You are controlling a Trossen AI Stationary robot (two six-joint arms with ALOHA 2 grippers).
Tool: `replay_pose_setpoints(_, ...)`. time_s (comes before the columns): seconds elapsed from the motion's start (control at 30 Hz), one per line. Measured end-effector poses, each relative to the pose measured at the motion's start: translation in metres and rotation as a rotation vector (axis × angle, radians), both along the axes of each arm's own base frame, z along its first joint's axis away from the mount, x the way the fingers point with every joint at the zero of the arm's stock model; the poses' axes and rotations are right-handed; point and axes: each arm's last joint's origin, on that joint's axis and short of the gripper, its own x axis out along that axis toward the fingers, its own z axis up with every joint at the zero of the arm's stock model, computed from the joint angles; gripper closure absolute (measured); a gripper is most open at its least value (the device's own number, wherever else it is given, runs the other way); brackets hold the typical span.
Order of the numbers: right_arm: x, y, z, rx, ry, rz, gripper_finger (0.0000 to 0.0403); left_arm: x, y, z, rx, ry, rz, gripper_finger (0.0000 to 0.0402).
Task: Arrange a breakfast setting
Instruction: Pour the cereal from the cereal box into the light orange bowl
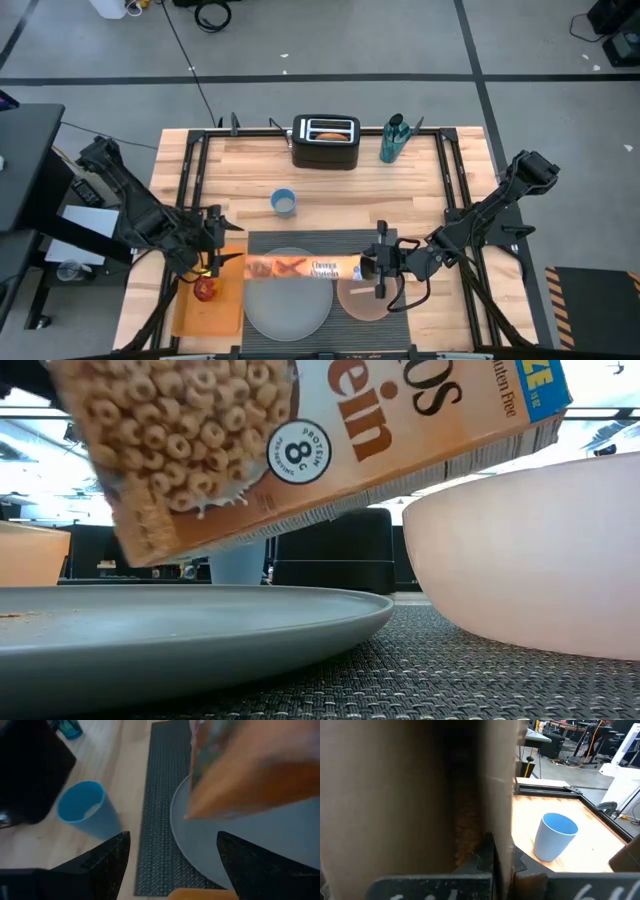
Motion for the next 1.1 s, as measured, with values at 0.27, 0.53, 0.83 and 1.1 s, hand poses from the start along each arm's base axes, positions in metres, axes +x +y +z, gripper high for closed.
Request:
replay_pose_setpoints(0.27, 0.0, 0.0, 0.0, -0.004, 0.001, 0.002, 0.0398, 0.001, -0.004, -0.03, -0.051, 0.021, -0.081, 0.0098)
replay_pose_setpoints(0.53, 0.0, 0.0, 0.0, -0.003, -0.001, 0.0, 0.0398, 0.002, -0.007, -0.023, -0.07, 0.014, -0.107, 0.0098)
replay_pose_setpoints(0.83, 0.0, 0.0, 0.0, -0.003, -0.001, 0.0, 0.0398, 0.002, -0.01, -0.029, -0.03, 0.069, -0.138, 0.0098)
replay_pose_setpoints(1.1, 0.0, 0.0, 0.0, 0.006, -0.004, -0.002, 0.0398, 0.008, -0.018, -0.041, -0.102, 0.165, -0.123, 0.0098)
